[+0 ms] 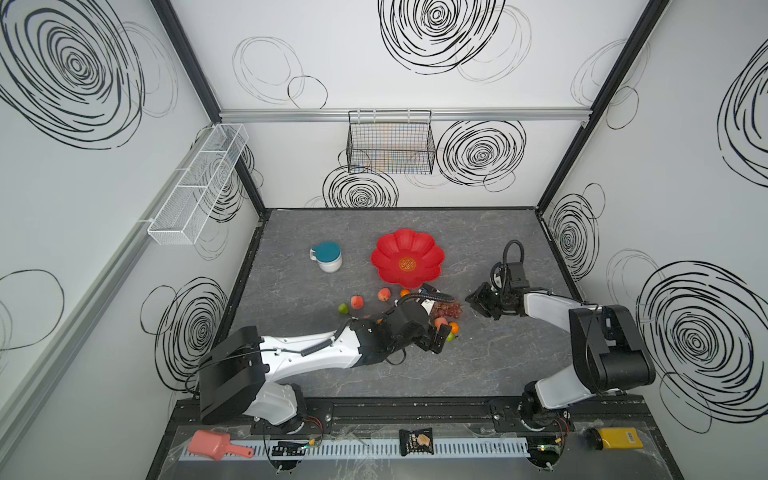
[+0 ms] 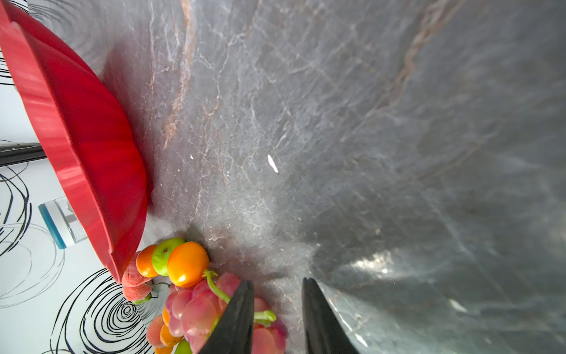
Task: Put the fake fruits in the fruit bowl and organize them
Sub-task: 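Lower the right gripper and close it on the grape stem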
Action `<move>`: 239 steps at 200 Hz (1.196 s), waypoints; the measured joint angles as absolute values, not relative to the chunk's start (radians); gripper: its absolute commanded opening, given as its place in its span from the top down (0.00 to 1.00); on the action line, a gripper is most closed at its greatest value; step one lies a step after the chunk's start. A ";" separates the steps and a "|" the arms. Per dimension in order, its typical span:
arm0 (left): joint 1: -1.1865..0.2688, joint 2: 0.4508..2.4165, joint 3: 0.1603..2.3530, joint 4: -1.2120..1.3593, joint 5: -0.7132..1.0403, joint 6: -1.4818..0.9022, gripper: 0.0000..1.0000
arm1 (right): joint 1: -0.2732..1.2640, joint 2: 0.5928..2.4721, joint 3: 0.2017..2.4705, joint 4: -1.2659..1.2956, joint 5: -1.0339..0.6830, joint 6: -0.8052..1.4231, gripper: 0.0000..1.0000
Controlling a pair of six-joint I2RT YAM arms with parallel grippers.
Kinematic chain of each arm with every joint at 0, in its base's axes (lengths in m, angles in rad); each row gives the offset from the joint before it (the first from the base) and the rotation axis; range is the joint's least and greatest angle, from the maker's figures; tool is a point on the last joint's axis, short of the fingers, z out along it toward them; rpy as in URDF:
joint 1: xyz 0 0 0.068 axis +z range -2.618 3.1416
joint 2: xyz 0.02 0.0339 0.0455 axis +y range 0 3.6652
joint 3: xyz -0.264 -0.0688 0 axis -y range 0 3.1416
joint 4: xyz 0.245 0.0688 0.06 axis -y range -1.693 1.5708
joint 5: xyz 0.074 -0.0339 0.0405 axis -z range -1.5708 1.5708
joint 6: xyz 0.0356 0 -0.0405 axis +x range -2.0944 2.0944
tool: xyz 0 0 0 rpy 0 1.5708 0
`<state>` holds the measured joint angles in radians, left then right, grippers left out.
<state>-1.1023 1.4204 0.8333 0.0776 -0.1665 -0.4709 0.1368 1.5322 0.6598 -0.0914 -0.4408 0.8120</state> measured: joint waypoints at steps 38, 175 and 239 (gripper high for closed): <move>-1.108 1.420 0.833 0.078 -0.167 -0.471 0.01 | 0.146 1.539 0.653 -0.069 -0.450 0.827 0.68; -1.124 1.397 0.798 0.078 -0.189 -0.472 0.01 | 0.195 1.574 0.650 -0.027 -0.459 0.860 0.76; -1.128 1.377 0.765 0.077 -0.202 -0.480 0.00 | 0.200 1.574 0.646 -0.029 -0.458 0.868 0.85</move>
